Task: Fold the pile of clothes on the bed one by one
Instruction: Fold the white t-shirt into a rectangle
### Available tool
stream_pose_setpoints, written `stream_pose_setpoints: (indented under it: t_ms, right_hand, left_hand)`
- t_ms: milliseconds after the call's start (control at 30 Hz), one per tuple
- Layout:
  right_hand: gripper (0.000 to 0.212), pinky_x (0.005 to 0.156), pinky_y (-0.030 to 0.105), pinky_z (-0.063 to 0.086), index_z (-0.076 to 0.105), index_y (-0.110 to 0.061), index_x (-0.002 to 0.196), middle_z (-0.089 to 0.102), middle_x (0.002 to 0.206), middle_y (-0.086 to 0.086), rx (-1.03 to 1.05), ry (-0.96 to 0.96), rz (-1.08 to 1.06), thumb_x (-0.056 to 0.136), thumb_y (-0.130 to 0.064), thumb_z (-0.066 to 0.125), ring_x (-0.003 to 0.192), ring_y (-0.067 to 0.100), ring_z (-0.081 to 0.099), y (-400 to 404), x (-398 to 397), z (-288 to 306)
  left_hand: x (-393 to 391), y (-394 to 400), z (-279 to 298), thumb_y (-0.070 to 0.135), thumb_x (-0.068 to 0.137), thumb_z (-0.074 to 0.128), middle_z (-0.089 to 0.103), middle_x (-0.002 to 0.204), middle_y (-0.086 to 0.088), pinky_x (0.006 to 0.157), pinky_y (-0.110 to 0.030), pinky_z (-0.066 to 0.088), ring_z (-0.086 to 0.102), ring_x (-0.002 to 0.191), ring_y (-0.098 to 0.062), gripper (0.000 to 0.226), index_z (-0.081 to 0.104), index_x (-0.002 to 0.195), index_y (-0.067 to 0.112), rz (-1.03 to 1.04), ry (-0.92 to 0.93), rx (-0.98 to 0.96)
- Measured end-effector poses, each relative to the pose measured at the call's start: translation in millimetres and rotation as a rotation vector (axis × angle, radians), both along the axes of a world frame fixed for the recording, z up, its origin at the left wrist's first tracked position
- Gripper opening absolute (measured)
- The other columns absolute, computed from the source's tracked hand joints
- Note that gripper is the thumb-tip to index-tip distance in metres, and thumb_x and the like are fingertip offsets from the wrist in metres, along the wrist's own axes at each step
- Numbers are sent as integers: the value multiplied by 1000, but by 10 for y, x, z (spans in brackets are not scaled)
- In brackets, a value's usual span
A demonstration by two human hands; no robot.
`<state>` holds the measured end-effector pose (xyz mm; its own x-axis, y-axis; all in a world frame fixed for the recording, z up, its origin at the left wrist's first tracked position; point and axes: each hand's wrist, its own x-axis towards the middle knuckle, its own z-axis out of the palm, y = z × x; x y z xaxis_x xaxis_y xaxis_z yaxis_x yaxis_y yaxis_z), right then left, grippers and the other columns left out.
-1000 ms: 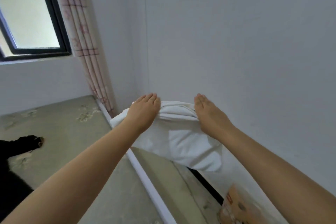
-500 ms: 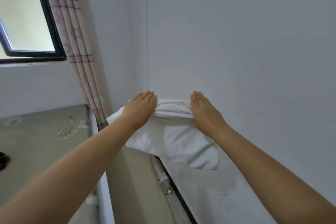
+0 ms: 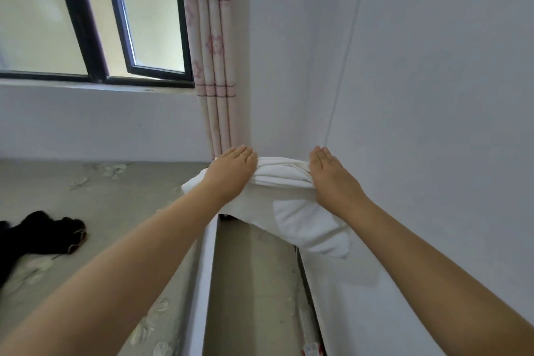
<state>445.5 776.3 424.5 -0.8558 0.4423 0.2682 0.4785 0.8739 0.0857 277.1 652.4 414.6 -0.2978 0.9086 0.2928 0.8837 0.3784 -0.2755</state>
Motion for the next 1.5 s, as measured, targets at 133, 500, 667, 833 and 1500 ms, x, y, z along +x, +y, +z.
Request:
stream_pose_setpoints:
  t_ms: [133,500,667,833,1500]
  right_hand:
    - [63,113,27,2,0,3,144,1,154,17,-46,-33,106,89,8,31,143,25,1,464,-955,-204]
    - [63,112,26,6,4,2,144,4,154,16,-318,-174,405,88,9,34,142,23,5,1586,-3994,-651]
    - [63,112,25,3,4,0,144,4,154,14,-353,-221,503,89,9,33,143,21,3,1800,-5212,-993]
    - [50,101,24,22,28,4,133,28,145,15,-404,-292,536,85,9,35,135,21,25,2002,-6753,-1368]
    - [65,113,40,-10,-4,-9,146,-12,154,11,-407,-809,614,98,-33,31,141,26,-13,1920,-8583,-4618]
  left_hand:
    - [-812,271,-209,4,96,28,19,152,-11,112,-27,3,16,141,-20,48,18,143,2,92,0,-19]
    - [-3480,1064,-581,2,94,30,27,149,-9,110,-25,12,25,137,-16,46,25,140,4,328,-72,-194]
    - [-4518,1146,-892,0,92,31,23,151,-10,111,-25,10,21,139,-18,50,22,141,4,444,-138,-243]
    - [-5899,1263,-1310,1,92,33,38,142,-8,106,-25,21,35,131,-16,43,35,135,8,477,-178,-243]
    - [-7574,1305,-4501,33,97,36,-15,154,-4,114,-39,-3,-14,141,-23,67,-9,145,26,802,-922,-498]
